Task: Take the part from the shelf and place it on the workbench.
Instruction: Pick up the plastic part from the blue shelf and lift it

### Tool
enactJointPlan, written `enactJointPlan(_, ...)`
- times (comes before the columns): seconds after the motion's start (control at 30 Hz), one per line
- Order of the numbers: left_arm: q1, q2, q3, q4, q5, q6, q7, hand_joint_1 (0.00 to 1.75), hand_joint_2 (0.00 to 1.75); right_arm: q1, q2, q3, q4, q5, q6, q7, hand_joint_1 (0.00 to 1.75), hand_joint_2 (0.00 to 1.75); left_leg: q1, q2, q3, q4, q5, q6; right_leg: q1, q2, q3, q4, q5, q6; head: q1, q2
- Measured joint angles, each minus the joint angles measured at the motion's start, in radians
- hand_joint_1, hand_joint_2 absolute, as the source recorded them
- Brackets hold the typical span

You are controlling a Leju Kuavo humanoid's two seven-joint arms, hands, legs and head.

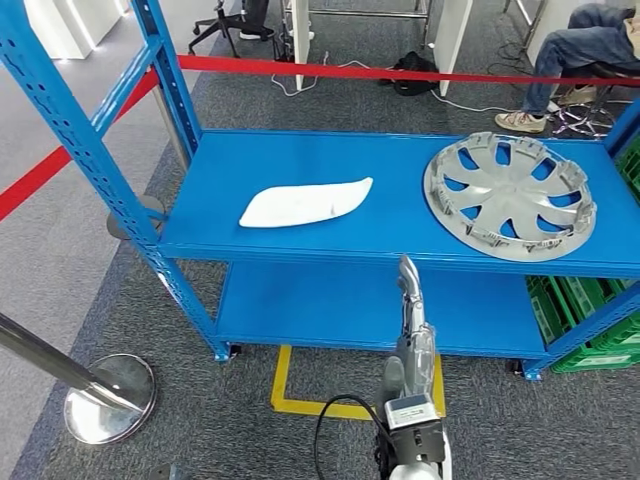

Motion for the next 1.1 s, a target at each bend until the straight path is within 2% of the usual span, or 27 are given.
enactJointPlan(0.1, 0.0, -0.001, 0.0, 0.0, 0.0, 0.001, 0.002, 0.0, 0.0, -0.002, 0.0, 0.0, 0.0, 0.0, 0.0, 0.001, 0.0, 0.0, -0.001, 0.0, 0.003, -0.012, 0.01, 0.023, 0.0, -0.001, -0.002, -0.002, -0.007, 0.019, -0.001, 0.0)
enactJointPlan(0.13, 0.001, -0.002, 0.0, 0.0, 0.001, 0.002, 0.002, 0.0, 0.0, -0.002, 0.0, 0.0, 0.0, 0.0, 0.001, 0.001, 0.0, 0.0, 0.001, 0.0, 0.004, -0.014, 0.013, 0.03, 0.0, -0.002, -0.006, 0.01, -0.017, 0.024, 0.0, 0.0)
enactJointPlan(0.17, 0.0, -0.002, 0.0, 0.0, 0.001, 0.002, 0.002, 0.0, 0.0, -0.003, 0.0, 0.0, 0.0, 0.0, 0.0, 0.001, 0.0, 0.0, 0.002, 0.0, 0.005, -0.015, 0.015, 0.036, -0.001, -0.002, -0.018, 0.041, -0.039, 0.029, 0.003, 0.0)
enactJointPlan(0.2, 0.0, -0.002, 0.0, 0.0, 0.001, 0.002, 0.003, 0.0, 0.0, -0.003, 0.0, 0.0, 0.0, 0.0, 0.0, 0.001, 0.0, 0.0, 0.002, 0.0, 0.005, -0.015, 0.016, 0.039, -0.001, -0.003, -0.041, 0.094, -0.071, 0.032, 0.006, 0.0)
enactJointPlan(0.27, 0.0, -0.002, 0.0, 0.0, 0.001, 0.003, 0.006, 0.0, 0.0, -0.003, 0.0, 0.0, 0.0, 0.0, 0.0, 0.001, 0.0, 0.0, 0.001, 0.0, 0.004, -0.015, 0.015, 0.043, -0.001, -0.003, -0.101, 0.225, -0.136, 0.035, 0.009, 0.0)
enactJointPlan(0.3, 0.001, -0.002, 0.0, 0.0, 0.001, 0.004, 0.008, 0.0, 0.0, -0.003, 0.0, 0.0, 0.0, 0.0, 0.0, 0.001, 0.0, 0.0, 0.0, 0.0, 0.004, -0.015, 0.014, 0.044, -0.001, -0.003, -0.122, 0.268, -0.15, 0.036, 0.01, 0.0)
enactJointPlan(0.33, 0.001, -0.002, 0.0, 0.0, 0.001, 0.004, 0.008, 0.0, 0.0, -0.002, 0.0, 0.0, 0.001, 0.0, 0.0, 0.001, 0.0, 0.0, -0.001, 0.0, 0.005, -0.015, 0.013, 0.044, -0.001, -0.003, -0.125, 0.275, -0.142, 0.035, 0.01, 0.0)
enactJointPlan(0.37, 0.001, -0.002, 0.0, 0.0, 0.002, 0.004, 0.01, 0.0, 0.0, -0.002, -0.001, 0.0, 0.001, 0.0, 0.0, 0.001, 0.0, 0.0, -0.001, -0.001, 0.007, -0.015, 0.012, 0.044, -0.001, -0.003, -0.108, 0.241, -0.116, 0.033, 0.01, 0.0)
enactJointPlan(0.43, 0.001, -0.002, 0.0, 0.0, 0.004, 0.003, 0.014, 0.0, 0.0, -0.003, -0.001, 0.0, 0.001, 0.0, 0.0, 0.001, 0.0, 0.0, -0.002, -0.003, 0.011, -0.015, 0.009, 0.04, -0.001, -0.004, -0.039, 0.103, -0.051, 0.029, 0.011, 0.0)
enactJointPlan(0.47, 0.001, -0.002, 0.0, 0.0, 0.007, 0.002, 0.017, 0.0, 0.0, -0.004, 0.0, 0.0, 0.001, 0.0, 0.0, 0.002, 0.0, 0.0, -0.003, -0.004, 0.013, -0.014, 0.007, 0.035, 0.0, -0.004, -0.009, 0.045, -0.03, 0.025, 0.011, 0.0)
enactJointPlan(0.5, 0.001, -0.002, 0.0, 0.0, 0.008, 0.001, 0.019, 0.0, 0.0, -0.005, 0.0, 0.0, 0.001, 0.0, 0.0, 0.002, 0.0, 0.0, -0.005, -0.004, 0.013, -0.015, 0.003, 0.029, 0.001, -0.003, 0.009, 0.009, -0.022, 0.021, 0.012, 0.0)
enactJointPlan(0.53, 0.001, -0.002, 0.0, 0.0, 0.01, 0.0, 0.019, 0.0, 0.0, -0.005, 0.0, 0.001, 0.001, 0.0, 0.0, 0.002, 0.0, 0.0, -0.006, -0.005, 0.014, -0.018, -0.002, 0.022, 0.003, -0.002, 0.014, -0.002, -0.026, 0.014, 0.012, 0.0)
enactJointPlan(0.6, 0.0, -0.002, 0.0, 0.0, 0.01, -0.002, 0.02, 0.0, 0.0, -0.004, 0.0, 0.001, 0.001, 0.0, 0.0, 0.002, 0.0, 0.0, -0.004, -0.005, 0.019, -0.023, -0.013, 0.009, 0.003, 0.001, 0.017, -0.006, -0.034, -0.002, 0.011, 0.0)
enactJointPlan(0.67, -0.001, -0.002, 0.0, 0.0, 0.01, -0.005, 0.019, 0.0, 0.0, -0.003, 0.0, 0.002, 0.0, 0.0, 0.0, 0.002, 0.0, 0.0, -0.003, -0.003, 0.013, 0.009, -0.03, -0.001, -0.001, 0.002, 0.034, -0.011, -0.04, -0.015, 0.006, 0.0)
enactJointPlan(0.7, -0.001, -0.001, 0.0, 0.0, 0.011, -0.006, 0.019, 0.0, 0.0, -0.002, 0.0, 0.002, 0.0, 0.0, 0.0, 0.001, 0.0, 0.0, -0.003, -0.003, -0.008, 0.056, -0.049, -0.005, -0.002, 0.001, 0.045, -0.012, -0.042, -0.019, 0.002, 0.0)
enactJointPlan(0.77, 0.0, 0.0, 0.0, 0.0, 0.013, -0.004, 0.019, 0.0, 0.0, -0.002, 0.0, 0.002, 0.001, 0.0, 0.0, 0.001, 0.0, 0.0, -0.003, -0.002, -0.089, 0.191, -0.097, -0.011, -0.001, -0.001, 0.063, -0.012, -0.054, -0.023, -0.005, 0.0)
enactJointPlan(0.8, 0.002, 0.0, 0.0, 0.0, 0.013, -0.003, 0.02, 0.0, 0.0, -0.002, 0.0, 0.002, 0.001, 0.0, 0.0, 0.001, 0.0, 0.0, -0.003, -0.002, -0.129, 0.244, -0.106, -0.011, 0.0, -0.001, 0.071, -0.012, -0.062, -0.024, -0.005, 0.0)
enactJointPlan(0.83, 0.004, 0.0, 0.0, 0.0, 0.014, -0.003, 0.02, 0.0, 0.0, -0.001, 0.0, 0.002, 0.002, 0.0, -0.001, 0.001, 0.0, 0.0, -0.004, -0.002, -0.154, 0.265, -0.094, -0.01, 0.001, 0.001, 0.081, -0.012, -0.071, -0.024, -0.005, 0.0)
enactJointPlan(0.87, 0.005, 0.0, 0.001, 0.0, 0.014, -0.002, 0.02, 0.0, 0.0, -0.001, 0.0, 0.002, 0.002, 0.0, -0.001, 0.001, 0.0, 0.0, -0.004, -0.002, -0.159, 0.247, -0.061, -0.007, 0.001, 0.002, 0.093, -0.012, -0.081, -0.023, -0.005, 0.0)
enactJointPlan(0.93, 0.005, 0.0, 0.001, 0.0, 0.015, -0.002, 0.02, 0.0, 0.0, -0.001, 0.0, 0.002, 0.002, 0.0, 0.0, 0.001, 0.0, 0.0, -0.008, -0.002, -0.121, 0.124, 0.037, 0.003, 0.001, 0.003, 0.122, -0.012, -0.103, -0.018, -0.006, 0.0)
enactJointPlan(0.97, 0.005, 0.0, 0.001, 0.0, 0.015, -0.002, 0.02, 0.0, 0.0, -0.001, 0.0, 0.002, 0.002, 0.0, 0.0, 0.001, 0.0, 0.0, -0.011, -0.001, -0.097, 0.065, 0.071, 0.01, 0.003, 0.005, 0.134, -0.011, -0.115, -0.013, -0.005, 0.0)
enactJointPlan(1.0, 0.005, 0.0, 0.001, 0.0, 0.015, -0.001, 0.02, 0.0, 0.0, -0.002, 0.0, 0.002, 0.002, 0.0, -0.001, 0.001, 0.0, 0.0, -0.014, -0.001, -0.079, 0.025, 0.089, 0.016, 0.003, 0.005, 0.143, -0.013, -0.124, -0.008, -0.005, 0.0)
enactJointPlan(1.1, 0.003, 0.0, 0.001, 0.0, 0.015, 0.005, 0.022, 0.0, 0.0, -0.006, 0.0, 0.002, 0.003, 0.0, 0.0, 0.001, 0.0, 0.0, -0.017, -0.001, -0.066, 0.004, 0.077, 0.033, 0.004, 0.006, 0.162, -0.036, -0.138, 0.006, -0.005, 0.0)
